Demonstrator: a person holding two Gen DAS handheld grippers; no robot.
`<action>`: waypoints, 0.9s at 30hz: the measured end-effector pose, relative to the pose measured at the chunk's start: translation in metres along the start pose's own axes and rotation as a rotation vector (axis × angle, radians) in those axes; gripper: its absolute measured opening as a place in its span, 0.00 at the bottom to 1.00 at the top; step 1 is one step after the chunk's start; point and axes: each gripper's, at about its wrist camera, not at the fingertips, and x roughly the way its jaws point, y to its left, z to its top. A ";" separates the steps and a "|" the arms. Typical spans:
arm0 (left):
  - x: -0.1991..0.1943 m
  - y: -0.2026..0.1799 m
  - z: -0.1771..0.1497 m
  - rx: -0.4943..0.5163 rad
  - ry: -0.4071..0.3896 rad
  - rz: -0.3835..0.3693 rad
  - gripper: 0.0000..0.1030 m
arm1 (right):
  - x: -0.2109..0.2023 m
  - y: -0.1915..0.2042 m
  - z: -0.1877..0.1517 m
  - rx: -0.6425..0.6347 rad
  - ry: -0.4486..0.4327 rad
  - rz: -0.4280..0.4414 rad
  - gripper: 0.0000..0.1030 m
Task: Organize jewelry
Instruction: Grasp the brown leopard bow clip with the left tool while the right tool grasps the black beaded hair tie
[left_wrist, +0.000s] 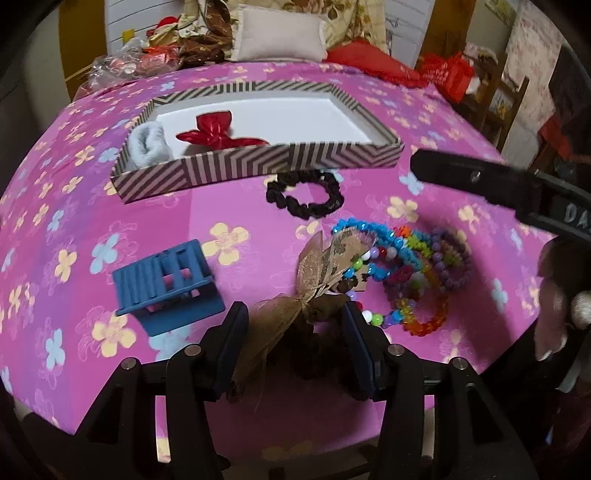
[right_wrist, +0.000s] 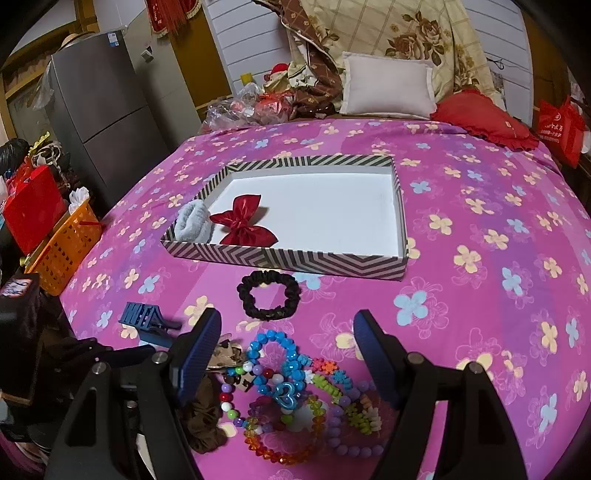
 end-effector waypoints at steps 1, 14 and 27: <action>0.003 -0.001 0.000 0.005 0.004 0.002 0.41 | 0.002 -0.001 0.000 0.000 0.005 -0.002 0.75; -0.023 0.016 0.009 -0.032 -0.079 -0.049 0.06 | 0.084 0.012 0.015 -0.105 0.128 -0.043 0.43; -0.036 0.055 0.033 -0.160 -0.097 -0.118 0.06 | 0.083 0.019 0.024 -0.174 0.129 -0.009 0.07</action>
